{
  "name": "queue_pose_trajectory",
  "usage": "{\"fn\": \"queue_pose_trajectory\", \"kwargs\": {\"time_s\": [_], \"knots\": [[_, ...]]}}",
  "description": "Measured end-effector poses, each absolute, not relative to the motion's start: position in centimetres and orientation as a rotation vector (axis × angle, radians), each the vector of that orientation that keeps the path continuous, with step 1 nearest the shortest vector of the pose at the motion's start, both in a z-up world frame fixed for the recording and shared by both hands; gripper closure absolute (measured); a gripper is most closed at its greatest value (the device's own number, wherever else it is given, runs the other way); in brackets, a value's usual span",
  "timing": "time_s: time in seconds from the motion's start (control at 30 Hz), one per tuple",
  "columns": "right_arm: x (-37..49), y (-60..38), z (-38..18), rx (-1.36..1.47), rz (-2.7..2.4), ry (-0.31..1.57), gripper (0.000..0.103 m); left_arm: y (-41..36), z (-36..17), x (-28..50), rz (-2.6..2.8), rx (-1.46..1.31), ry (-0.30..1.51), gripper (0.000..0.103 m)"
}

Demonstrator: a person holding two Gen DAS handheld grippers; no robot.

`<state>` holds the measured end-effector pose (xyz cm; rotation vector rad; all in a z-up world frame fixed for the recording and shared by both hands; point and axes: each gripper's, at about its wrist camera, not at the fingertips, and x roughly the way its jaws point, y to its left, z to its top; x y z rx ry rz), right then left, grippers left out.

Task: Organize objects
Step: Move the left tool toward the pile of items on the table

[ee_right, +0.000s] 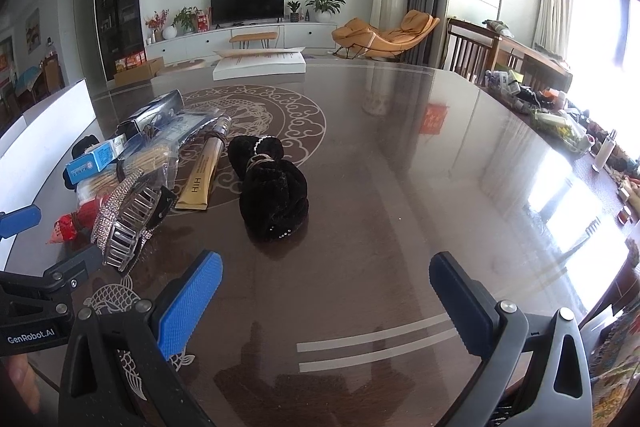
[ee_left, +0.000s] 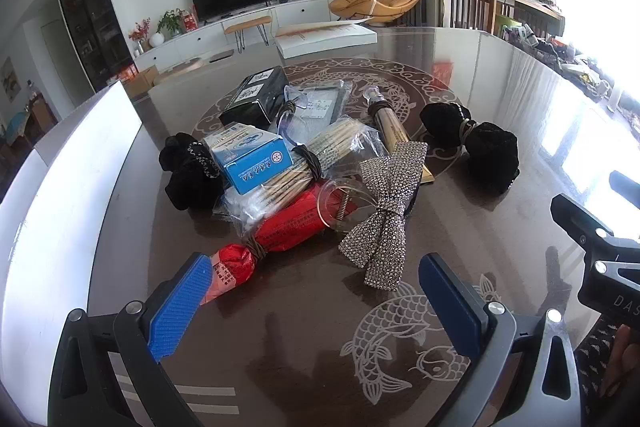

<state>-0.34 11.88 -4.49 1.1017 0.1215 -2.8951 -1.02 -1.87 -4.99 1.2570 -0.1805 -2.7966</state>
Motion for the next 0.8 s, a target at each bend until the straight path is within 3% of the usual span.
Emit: {"fn": "queue_pose_trajectory", "kwargs": {"time_s": [0.8], "knots": [[-0.8,11.5,-5.5,1.158,-2.86,0.143,0.0,-2.6,-6.5,-1.3,-2.757,1.32,-0.184,0.0]]}}
